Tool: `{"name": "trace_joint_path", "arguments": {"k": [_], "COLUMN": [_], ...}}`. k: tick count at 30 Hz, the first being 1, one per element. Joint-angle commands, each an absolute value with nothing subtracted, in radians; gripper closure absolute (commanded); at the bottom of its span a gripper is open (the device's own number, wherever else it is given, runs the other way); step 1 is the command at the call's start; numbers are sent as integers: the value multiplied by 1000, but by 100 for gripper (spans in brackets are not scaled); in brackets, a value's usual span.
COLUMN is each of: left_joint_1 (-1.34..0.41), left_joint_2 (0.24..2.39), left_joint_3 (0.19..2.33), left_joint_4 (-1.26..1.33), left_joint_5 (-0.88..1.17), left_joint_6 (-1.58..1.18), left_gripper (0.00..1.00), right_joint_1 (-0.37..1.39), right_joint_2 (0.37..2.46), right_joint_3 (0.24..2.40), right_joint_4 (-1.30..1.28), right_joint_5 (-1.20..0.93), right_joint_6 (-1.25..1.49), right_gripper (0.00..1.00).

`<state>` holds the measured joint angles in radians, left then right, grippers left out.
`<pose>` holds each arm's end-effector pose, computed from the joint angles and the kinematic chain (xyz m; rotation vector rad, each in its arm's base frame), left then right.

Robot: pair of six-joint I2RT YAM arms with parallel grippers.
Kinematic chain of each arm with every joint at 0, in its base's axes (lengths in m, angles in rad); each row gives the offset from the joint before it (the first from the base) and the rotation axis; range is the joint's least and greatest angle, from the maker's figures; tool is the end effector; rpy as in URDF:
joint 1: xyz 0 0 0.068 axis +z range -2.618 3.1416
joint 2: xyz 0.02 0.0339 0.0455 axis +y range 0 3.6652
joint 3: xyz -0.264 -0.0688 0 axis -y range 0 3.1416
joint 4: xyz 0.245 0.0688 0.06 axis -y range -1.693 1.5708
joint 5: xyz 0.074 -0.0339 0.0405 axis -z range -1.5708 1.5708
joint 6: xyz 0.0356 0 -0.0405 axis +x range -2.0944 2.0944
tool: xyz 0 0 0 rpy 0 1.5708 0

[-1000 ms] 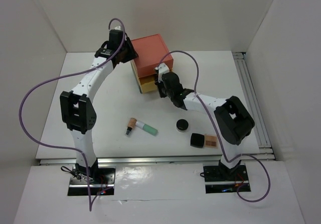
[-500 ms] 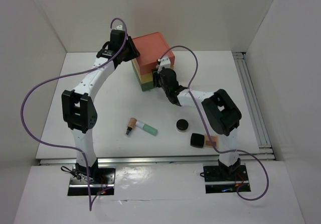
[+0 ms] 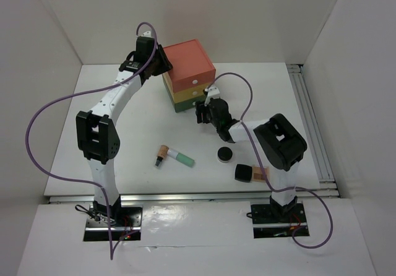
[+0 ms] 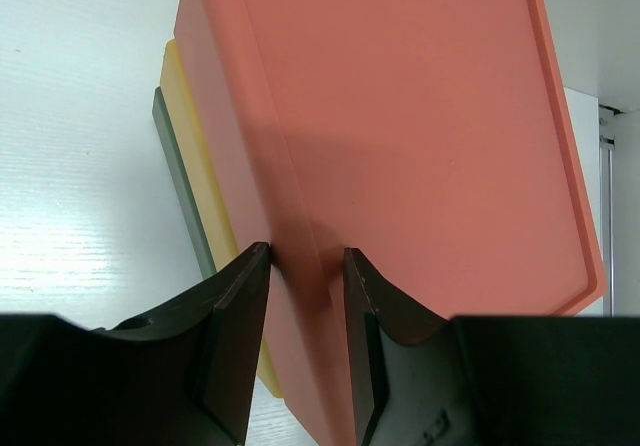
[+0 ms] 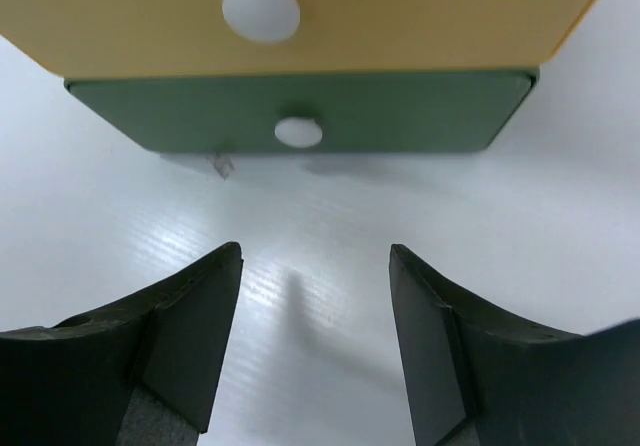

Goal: Organize the makeup

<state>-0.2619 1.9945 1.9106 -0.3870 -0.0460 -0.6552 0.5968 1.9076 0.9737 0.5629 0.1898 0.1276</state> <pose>0.4596 -0.1215 0.3437 -0.4356 2.0361 -0.5220 0.3369 0.2208 0.1619 -0.3285 1.9185 0.2978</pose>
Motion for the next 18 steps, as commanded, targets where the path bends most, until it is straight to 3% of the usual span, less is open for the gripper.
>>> {"name": "trace_joint_path", "arguments": {"k": [1,9,18], "left_joint_1": [-285,-285,-285], "left_joint_2": [2051,2060,2060], "left_joint_3": [1864,1873,1873], "left_joint_4": [-548,-548,-548], "left_joint_5": [-12,-3,6], "left_joint_6": [-609,-609,-609], "left_gripper": [53,53,54], "right_joint_1": [580,561,561], "right_joint_2": [1940,2088,2146], "right_joint_3": [1000,1159,1186], "right_joint_4": [724,767,831], "right_joint_5": [100,63,72], "right_joint_6": [101,101,121], "right_gripper": [32,32,32]}}
